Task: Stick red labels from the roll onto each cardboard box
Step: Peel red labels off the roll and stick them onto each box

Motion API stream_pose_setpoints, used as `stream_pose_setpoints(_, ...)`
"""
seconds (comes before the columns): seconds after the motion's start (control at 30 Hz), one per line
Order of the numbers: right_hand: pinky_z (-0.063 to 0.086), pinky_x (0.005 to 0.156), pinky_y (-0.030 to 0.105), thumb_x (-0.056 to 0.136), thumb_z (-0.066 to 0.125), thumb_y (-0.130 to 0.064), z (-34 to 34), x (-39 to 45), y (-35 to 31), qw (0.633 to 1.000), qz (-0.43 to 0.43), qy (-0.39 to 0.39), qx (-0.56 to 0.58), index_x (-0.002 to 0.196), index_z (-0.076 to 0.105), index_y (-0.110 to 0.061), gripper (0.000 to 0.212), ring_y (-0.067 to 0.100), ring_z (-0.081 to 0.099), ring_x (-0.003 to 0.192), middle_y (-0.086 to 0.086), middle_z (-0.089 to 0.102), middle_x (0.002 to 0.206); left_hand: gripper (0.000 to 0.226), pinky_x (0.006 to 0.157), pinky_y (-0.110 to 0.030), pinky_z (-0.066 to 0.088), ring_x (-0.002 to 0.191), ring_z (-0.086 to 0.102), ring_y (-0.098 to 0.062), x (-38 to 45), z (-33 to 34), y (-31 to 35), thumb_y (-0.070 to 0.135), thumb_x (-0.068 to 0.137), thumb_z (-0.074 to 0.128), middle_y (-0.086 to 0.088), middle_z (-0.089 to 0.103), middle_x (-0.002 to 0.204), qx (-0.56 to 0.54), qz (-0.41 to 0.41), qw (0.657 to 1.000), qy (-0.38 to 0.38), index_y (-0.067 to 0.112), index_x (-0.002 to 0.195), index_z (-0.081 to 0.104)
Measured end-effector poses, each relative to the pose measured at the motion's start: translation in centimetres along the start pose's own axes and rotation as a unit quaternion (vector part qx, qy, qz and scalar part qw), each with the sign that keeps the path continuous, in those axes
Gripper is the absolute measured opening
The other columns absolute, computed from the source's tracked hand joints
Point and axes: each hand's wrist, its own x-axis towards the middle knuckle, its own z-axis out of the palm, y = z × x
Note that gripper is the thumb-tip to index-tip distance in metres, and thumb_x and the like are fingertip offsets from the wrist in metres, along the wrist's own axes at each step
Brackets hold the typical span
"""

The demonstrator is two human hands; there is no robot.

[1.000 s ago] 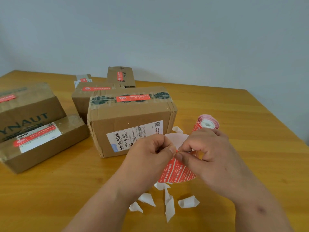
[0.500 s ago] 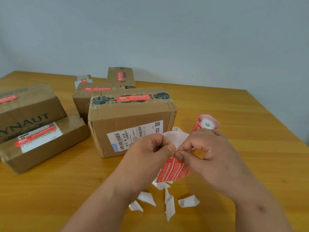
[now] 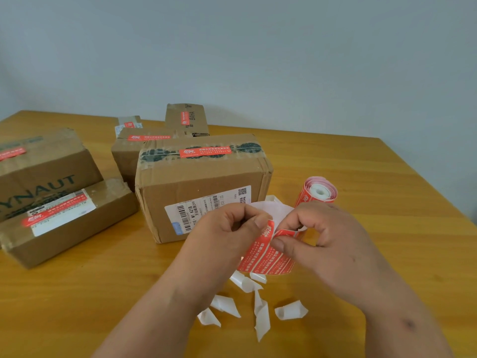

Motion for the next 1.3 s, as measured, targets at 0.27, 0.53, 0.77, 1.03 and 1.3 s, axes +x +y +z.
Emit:
stream_pose_setpoints(0.27,0.046,0.072,0.024,0.076,0.071,-0.048,-0.1,0.0,-0.1,0.999,0.014,0.000,0.034,0.082,0.063,-0.039,0.013,0.006,0.058,0.091,-0.017,0.065,0.085,0.054,0.086,-0.040,0.058,0.091,0.071,-0.018,0.1,-0.2,-0.4,0.024,0.087,0.067,0.001,0.071,0.085,-0.002,0.000,1.000,-0.020,0.039,0.136,0.048)
stream_pose_setpoints(0.53,0.051,0.057,0.012,0.070,0.081,-0.039,-0.2,0.4,-0.2,0.983,0.130,-0.053,0.115,0.097,0.061,-0.036,0.034,-0.006,0.067,0.075,-0.016,0.071,0.086,0.050,0.070,-0.025,0.058,0.084,0.072,-0.012,0.0,-0.1,0.0,0.022,0.085,0.069,0.002,0.072,0.086,0.039,0.050,0.997,0.031,0.043,0.128,0.054)
stream_pose_setpoints(0.77,0.055,0.058,0.030,0.080,0.075,-0.029,-0.3,0.4,-0.9,0.984,0.119,-0.086,0.099,0.075,0.068,-0.014,0.018,0.010,0.069,0.064,-0.005,0.072,0.074,0.048,0.072,-0.028,0.058,0.078,0.072,-0.013,0.0,-0.1,0.5,0.026,0.088,0.067,0.003,0.073,0.080,0.062,0.065,0.996,0.019,0.042,0.129,0.048)
stream_pose_setpoints(1.03,0.041,0.068,0.026,0.080,0.072,-0.036,0.1,0.5,-0.6,0.998,0.037,-0.038,-0.022,0.064,0.058,-0.021,0.026,0.006,0.060,0.068,-0.014,0.063,0.075,0.054,0.080,-0.045,0.059,0.082,0.070,-0.026,0.5,0.1,0.0,0.018,0.088,0.068,-0.009,0.071,0.078,0.004,0.052,0.997,0.049,0.042,0.131,0.047)
stream_pose_setpoints(1.3,0.029,0.075,0.025,0.079,0.069,-0.042,-0.1,0.4,-0.7,0.999,0.012,-0.004,-0.053,0.057,0.051,-0.021,0.035,-0.001,0.048,0.086,-0.025,0.055,0.088,0.065,0.082,-0.039,0.058,0.080,0.073,-0.018,0.3,-0.1,0.3,0.028,0.083,0.070,-0.005,0.075,0.079,-0.019,0.017,0.998,0.049,0.043,0.136,0.037)
